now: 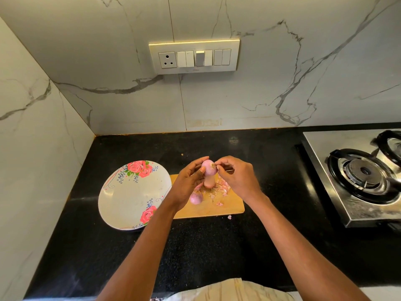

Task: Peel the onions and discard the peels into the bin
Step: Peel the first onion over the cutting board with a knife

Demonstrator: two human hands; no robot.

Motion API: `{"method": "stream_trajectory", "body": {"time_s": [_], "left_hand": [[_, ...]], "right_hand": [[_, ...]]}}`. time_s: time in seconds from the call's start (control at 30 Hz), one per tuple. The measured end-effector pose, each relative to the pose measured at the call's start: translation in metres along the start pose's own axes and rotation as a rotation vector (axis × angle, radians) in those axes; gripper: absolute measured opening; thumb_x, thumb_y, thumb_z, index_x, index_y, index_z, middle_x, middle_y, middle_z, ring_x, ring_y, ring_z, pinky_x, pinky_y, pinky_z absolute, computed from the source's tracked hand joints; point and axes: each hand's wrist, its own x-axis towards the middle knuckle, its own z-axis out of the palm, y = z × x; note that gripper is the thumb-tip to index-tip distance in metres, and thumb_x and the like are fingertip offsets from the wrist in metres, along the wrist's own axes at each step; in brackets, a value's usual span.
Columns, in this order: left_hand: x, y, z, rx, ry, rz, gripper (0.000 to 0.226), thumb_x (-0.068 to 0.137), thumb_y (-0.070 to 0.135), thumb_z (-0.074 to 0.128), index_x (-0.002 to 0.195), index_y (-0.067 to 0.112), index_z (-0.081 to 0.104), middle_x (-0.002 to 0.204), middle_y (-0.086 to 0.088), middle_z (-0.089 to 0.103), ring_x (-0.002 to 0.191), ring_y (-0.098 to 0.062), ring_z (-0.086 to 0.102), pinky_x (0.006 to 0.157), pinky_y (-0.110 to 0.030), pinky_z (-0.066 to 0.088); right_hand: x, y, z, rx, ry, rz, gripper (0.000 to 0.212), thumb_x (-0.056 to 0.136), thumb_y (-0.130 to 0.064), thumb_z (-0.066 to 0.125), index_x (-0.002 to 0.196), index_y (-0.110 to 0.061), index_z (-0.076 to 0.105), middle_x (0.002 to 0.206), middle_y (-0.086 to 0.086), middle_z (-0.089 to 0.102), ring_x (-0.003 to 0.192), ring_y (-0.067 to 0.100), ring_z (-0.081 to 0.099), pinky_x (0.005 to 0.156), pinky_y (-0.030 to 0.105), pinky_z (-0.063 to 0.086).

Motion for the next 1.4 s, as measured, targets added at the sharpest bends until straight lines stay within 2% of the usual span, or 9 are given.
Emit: {"method": "stream_trajectory", "body": {"time_s": [0.17, 0.33, 0.47, 0.6, 0.83, 0.93, 1.07, 1.2, 1.4], "left_hand": [[0.001, 0.001, -0.001, -0.029, 0.017, -0.014, 0.035, 0.102, 0.035, 0.054, 0.138, 0.038, 0.055, 0.139, 0.007, 0.060, 0.127, -0.017, 0.059, 0.109, -0.043, 0.049], [-0.001, 0.007, 0.000, -0.047, -0.007, -0.006, 0.045, 0.092, 0.046, 0.057, 0.136, 0.038, 0.056, 0.138, 0.006, 0.060, 0.127, -0.019, 0.059, 0.108, -0.041, 0.050], [0.001, 0.006, 0.002, -0.055, -0.013, -0.009, 0.035, 0.104, 0.030, 0.053, 0.138, 0.035, 0.055, 0.137, 0.008, 0.061, 0.124, -0.016, 0.060, 0.106, -0.035, 0.051], [0.004, 0.000, 0.005, 0.002, 0.003, -0.007, 0.040, 0.101, 0.031, 0.060, 0.141, 0.033, 0.055, 0.136, 0.009, 0.062, 0.122, -0.013, 0.061, 0.107, -0.036, 0.051], [0.004, -0.001, 0.006, 0.033, -0.004, 0.018, 0.039, 0.101, 0.029, 0.059, 0.140, 0.034, 0.056, 0.137, 0.008, 0.060, 0.123, -0.014, 0.058, 0.105, -0.034, 0.049], [0.002, -0.005, 0.002, 0.007, 0.017, -0.005, 0.040, 0.100, 0.032, 0.060, 0.140, 0.036, 0.054, 0.137, 0.008, 0.059, 0.123, -0.015, 0.059, 0.104, -0.033, 0.050], [-0.002, -0.005, 0.004, -0.112, 0.035, -0.041, 0.036, 0.100, 0.029, 0.059, 0.136, 0.030, 0.053, 0.133, 0.004, 0.061, 0.118, -0.016, 0.064, 0.096, -0.029, 0.056], [-0.004, -0.004, 0.008, -0.175, 0.062, -0.065, 0.035, 0.099, 0.028, 0.063, 0.133, 0.024, 0.056, 0.122, 0.005, 0.068, 0.106, -0.009, 0.070, 0.080, -0.020, 0.057], [-0.003, -0.007, 0.005, -0.065, 0.087, -0.034, 0.055, 0.086, 0.052, 0.065, 0.135, 0.030, 0.053, 0.130, 0.009, 0.064, 0.117, -0.011, 0.064, 0.103, -0.034, 0.053]], "right_hand": [[0.001, -0.001, -0.001, 0.105, -0.045, 0.069, 0.017, 0.098, -0.026, 0.067, 0.113, -0.024, 0.074, 0.104, -0.019, 0.068, 0.099, -0.012, 0.061, 0.080, 0.004, 0.046], [0.000, 0.002, 0.000, 0.188, -0.030, 0.070, 0.017, 0.091, -0.025, 0.075, 0.107, -0.022, 0.077, 0.102, -0.011, 0.072, 0.098, 0.000, 0.065, 0.079, 0.011, 0.051], [0.000, 0.005, 0.004, 0.112, 0.042, 0.031, 0.009, 0.090, -0.023, 0.076, 0.099, -0.019, 0.076, 0.092, -0.015, 0.069, 0.092, -0.001, 0.064, 0.074, 0.008, 0.048], [-0.004, 0.002, 0.007, -0.055, 0.098, -0.091, 0.007, 0.094, -0.020, 0.072, 0.100, -0.016, 0.072, 0.095, -0.010, 0.066, 0.084, -0.007, 0.058, 0.074, 0.004, 0.044], [-0.006, 0.006, 0.016, -0.104, 0.195, 0.014, 0.006, 0.102, -0.016, 0.057, 0.101, -0.016, 0.063, 0.098, -0.007, 0.059, 0.087, 0.012, 0.057, 0.075, 0.031, 0.050], [-0.001, 0.016, 0.011, -0.091, 0.117, 0.143, 0.010, 0.106, -0.022, 0.051, 0.104, -0.017, 0.060, 0.098, -0.009, 0.056, 0.090, 0.011, 0.056, 0.077, 0.035, 0.051], [-0.008, 0.017, 0.010, -0.032, 0.026, 0.141, 0.023, 0.108, -0.032, 0.046, 0.092, -0.023, 0.061, 0.092, -0.007, 0.061, 0.084, 0.006, 0.058, 0.072, 0.026, 0.045], [-0.013, 0.005, 0.013, 0.063, -0.017, 0.064, 0.013, 0.100, -0.029, 0.064, 0.111, -0.026, 0.068, 0.104, -0.013, 0.065, 0.096, -0.007, 0.059, 0.077, 0.006, 0.044], [-0.013, 0.006, 0.017, 0.045, 0.079, -0.019, 0.012, 0.091, -0.019, 0.076, 0.103, -0.020, 0.075, 0.098, -0.010, 0.069, 0.094, -0.009, 0.060, 0.075, 0.005, 0.046]]}}
